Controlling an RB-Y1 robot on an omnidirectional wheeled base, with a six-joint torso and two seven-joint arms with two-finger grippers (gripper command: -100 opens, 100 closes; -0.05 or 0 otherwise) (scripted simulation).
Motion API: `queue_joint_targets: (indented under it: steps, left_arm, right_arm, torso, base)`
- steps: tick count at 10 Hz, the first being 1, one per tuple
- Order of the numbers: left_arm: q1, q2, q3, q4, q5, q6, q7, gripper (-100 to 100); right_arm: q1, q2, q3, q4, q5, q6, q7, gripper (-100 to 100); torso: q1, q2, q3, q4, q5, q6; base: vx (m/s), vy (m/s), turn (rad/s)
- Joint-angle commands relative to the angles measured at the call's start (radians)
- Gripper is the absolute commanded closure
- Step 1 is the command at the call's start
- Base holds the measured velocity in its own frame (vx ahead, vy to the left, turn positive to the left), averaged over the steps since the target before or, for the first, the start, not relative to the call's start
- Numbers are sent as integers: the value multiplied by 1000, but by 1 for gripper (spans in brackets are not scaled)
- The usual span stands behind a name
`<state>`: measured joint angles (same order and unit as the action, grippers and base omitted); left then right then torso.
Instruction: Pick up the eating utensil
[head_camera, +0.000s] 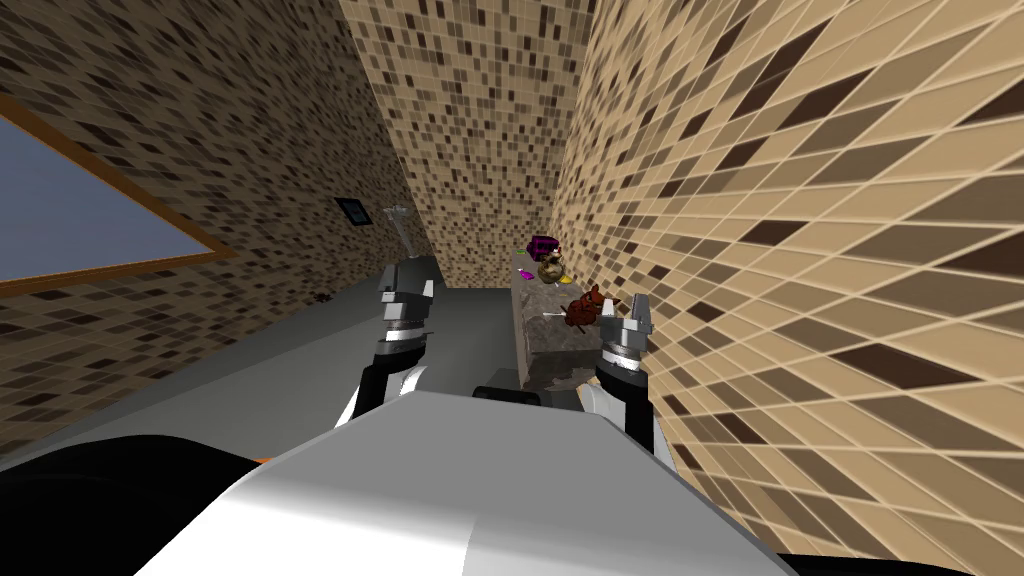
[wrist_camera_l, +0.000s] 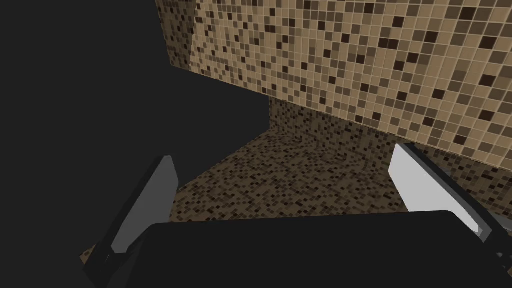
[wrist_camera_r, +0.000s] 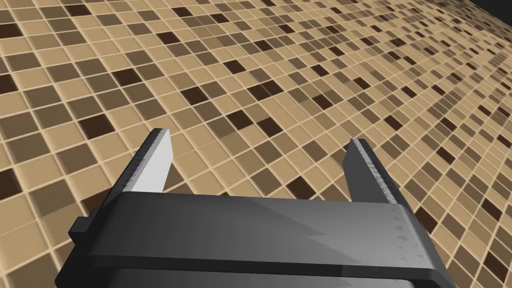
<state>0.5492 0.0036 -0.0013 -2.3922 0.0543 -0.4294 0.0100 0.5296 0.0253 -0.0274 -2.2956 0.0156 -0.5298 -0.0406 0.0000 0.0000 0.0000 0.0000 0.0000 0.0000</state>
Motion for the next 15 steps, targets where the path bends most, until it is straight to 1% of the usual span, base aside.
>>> queue_joint_targets:
  steps: [1, 2, 3, 5, 6, 7, 8, 9, 10, 11, 12, 13, 14, 15]
  left_arm:
    - [0, 0, 0, 0, 0, 0, 0, 0]
    - [0, 0, 0, 0, 0, 0, 0, 0]
    - [0, 0, 0, 0, 0, 0, 0, 0]
    - [0, 0, 0, 0, 0, 0, 0, 0]
    - [0, 0, 0, 0, 0, 0, 0, 0]
    - [0, 0, 0, 0, 0, 0, 0, 0]
    - [0, 0, 0, 0, 0, 0, 0, 0]
    - [0, 0, 0, 0, 0, 0, 0, 0]
    - [0, 0, 0, 0, 0, 0, 0, 0]
    - [0, 0, 0, 0, 0, 0, 0, 0]
    - [0, 0, 0, 0, 0, 0, 0, 0]
    - [0, 0, 0, 0, 0, 0, 0, 0]
    - [0, 0, 0, 0, 0, 0, 0, 0]
    - [0, 0, 0, 0, 0, 0, 0, 0]
  right_arm:
    - [2, -50, -5, 4, 13, -1, 4, -100]
    - [4, -78, -9, 7, 26, -2, 8, -100]
    - [4, -87, -9, 7, 26, -2, 8, -100]
    - [10, -154, -23, 16, 63, -4, 18, -100]
    - [10, -163, -23, 16, 63, -4, 18, -100]
    - [14, -202, -32, 22, 86, -6, 25, -100]
    - [18, -232, -41, 27, 113, -8, 33, -100]
    - [18, -242, -41, 27, 113, -8, 33, -100]
    - [22, -281, -52, 33, 142, -10, 41, -100]
    - [27, -310, -64, 40, 173, -12, 50, -100]
    - [27, -323, -64, 40, 173, -12, 50, -100]
    - [32, -361, -76, 46, 206, -14, 60, -100]
    - [37, -389, -89, 54, 241, -17, 71, -100]
    - [37, -403, -89, 54, 241, -17, 71, -100]
  torso:
    - [0, 0, 0, 0, 0, 0]
    - [0, 0, 0, 0, 0, 0]
    - [2, 0, 0, 0, 0, 0]
    - [2, 0, 0, 0, 0, 0]
    - [3, 0, 0, 0, 1, 0]
    - [3, 0, 0, 0, 1, 0]
    - [2, 0, 0, 0, 1, 0]
    - [4, -1, 0, 0, 1, 0]
    - [3, 0, 0, 0, 1, 0]
    - [3, 0, 0, 0, 1, 0]
    - [5, 0, 0, 0, 1, 0]
    - [5, 0, 0, 0, 1, 0]
    - [5, 0, 0, 0, 1, 0]
    - [5, 0, 0, 0, 1, 0]
  base:
    - [3, 14, -6]
    - [4, 37, -11]
    - [1, 32, -7]
    - [1, 44, -12]
    - [4, 40, -12]
    - [9, 40, -14]
    - [10, 62, -27]
    - [4, 53, -14]
    - [-1, 56, -18]
    - [9, 83, -37]
    - [6, 75, -16]
    - [3, 74, -24]
    - [-4, 86, -31]
    - [0, 69, -19]
